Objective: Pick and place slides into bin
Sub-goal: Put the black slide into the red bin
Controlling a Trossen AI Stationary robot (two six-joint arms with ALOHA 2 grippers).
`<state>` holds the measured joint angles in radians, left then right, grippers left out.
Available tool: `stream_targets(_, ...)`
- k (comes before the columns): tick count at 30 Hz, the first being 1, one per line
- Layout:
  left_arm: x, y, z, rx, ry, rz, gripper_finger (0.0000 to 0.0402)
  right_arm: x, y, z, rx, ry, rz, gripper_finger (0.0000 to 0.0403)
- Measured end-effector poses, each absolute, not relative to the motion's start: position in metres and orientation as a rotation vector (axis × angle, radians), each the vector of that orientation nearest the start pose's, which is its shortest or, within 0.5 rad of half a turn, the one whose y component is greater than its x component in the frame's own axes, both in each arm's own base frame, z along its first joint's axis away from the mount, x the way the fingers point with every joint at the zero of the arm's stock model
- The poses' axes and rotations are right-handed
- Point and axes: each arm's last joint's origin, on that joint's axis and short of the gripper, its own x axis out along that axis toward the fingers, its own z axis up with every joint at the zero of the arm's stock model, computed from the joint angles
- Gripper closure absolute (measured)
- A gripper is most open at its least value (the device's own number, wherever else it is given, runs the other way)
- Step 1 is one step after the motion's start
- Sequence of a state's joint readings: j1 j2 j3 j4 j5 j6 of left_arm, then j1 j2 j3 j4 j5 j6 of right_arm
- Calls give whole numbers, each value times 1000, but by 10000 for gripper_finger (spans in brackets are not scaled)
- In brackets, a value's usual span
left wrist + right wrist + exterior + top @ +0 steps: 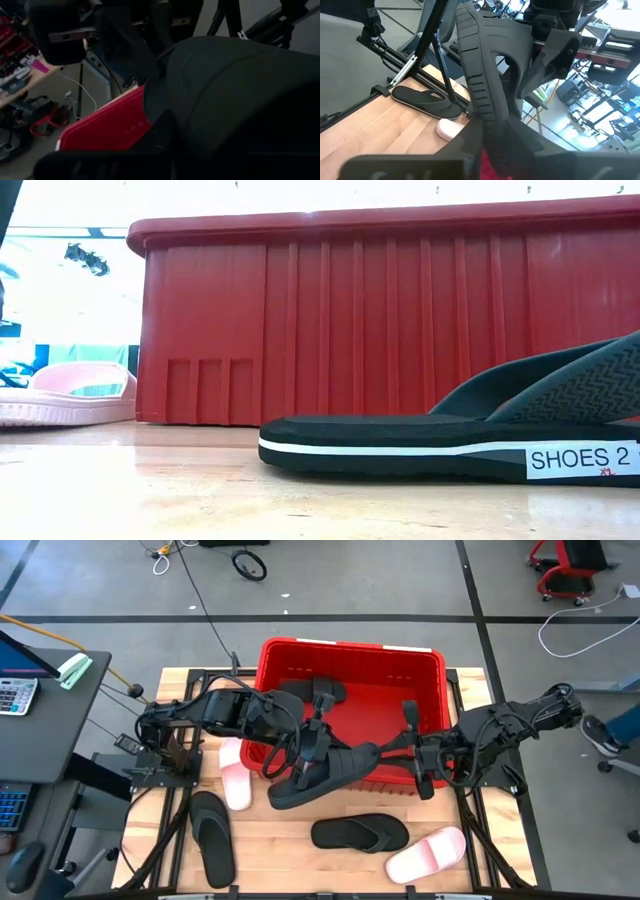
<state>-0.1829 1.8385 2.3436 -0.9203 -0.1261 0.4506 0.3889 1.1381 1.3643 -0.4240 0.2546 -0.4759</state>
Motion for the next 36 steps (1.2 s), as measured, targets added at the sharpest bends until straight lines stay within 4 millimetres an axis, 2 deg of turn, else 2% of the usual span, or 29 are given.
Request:
stream_targets(4,358,-63,491,457,387,-136,343,214,80,438,-536,152,178,368)
stream_targets(14,358,-65,492,383,385,-112,226,214,78,435,-545,191,123,369)
stream_targets(19,358,-65,491,368,396,-83,188,213,76,431,-526,251,71,368)
stream_targets(26,355,-61,488,412,452,73,183,210,73,427,-527,306,31,370)
stream_targets(36,348,-58,484,416,532,121,195,190,57,410,-584,549,-256,370)
